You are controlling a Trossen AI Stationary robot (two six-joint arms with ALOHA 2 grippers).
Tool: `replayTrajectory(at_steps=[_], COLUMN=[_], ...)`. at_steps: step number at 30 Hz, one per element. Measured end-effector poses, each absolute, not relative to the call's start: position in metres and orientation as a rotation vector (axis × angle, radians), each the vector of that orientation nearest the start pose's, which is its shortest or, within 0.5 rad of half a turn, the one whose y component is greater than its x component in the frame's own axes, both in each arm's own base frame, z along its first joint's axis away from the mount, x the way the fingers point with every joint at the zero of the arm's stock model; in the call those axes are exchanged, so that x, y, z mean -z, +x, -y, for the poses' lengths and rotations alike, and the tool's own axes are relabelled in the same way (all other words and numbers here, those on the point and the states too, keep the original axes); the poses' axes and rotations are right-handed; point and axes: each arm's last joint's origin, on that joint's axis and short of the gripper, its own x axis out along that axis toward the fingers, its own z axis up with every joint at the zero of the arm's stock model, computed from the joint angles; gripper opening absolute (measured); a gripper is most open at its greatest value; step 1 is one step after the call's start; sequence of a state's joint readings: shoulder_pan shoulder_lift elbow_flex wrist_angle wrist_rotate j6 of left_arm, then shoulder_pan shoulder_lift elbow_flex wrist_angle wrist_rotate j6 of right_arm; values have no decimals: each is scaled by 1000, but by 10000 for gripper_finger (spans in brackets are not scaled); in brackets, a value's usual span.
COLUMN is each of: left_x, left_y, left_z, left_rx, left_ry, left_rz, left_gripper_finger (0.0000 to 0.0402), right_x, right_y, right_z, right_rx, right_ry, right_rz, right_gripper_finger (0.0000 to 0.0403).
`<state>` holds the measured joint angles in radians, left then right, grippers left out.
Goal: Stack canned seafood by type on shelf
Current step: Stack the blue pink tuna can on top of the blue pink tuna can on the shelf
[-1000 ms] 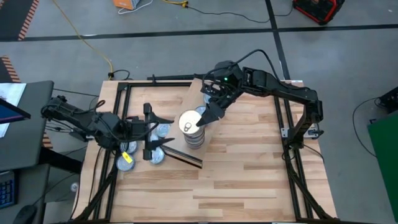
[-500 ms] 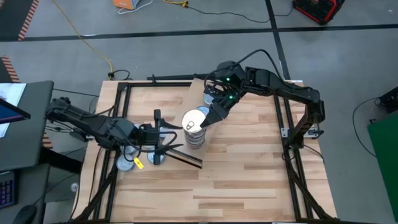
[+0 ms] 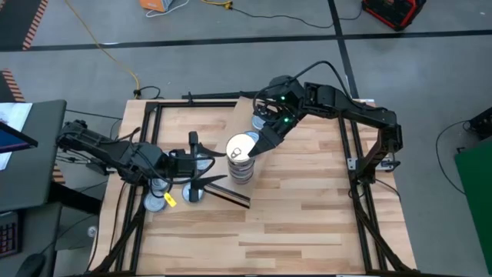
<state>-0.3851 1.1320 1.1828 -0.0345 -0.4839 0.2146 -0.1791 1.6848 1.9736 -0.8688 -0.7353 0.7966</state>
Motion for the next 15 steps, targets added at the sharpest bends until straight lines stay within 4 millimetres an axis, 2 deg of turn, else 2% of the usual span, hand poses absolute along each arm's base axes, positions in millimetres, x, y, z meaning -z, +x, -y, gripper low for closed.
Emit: replayTrajectory(at_steps=[10,15], left_x=[-415,-415], left_y=[230,230], left_z=[79,79], left_rx=[-92,-91], left_ry=[215,221], left_rz=[-9,-8], left_gripper_finger=[249,249], right_x=[-456,-455], right_y=[325,325], right_z=[38,34], right_rx=[-294,-292], right_ry=[995,994], right_rz=[-703,-711], right_gripper_finger=[331,331])
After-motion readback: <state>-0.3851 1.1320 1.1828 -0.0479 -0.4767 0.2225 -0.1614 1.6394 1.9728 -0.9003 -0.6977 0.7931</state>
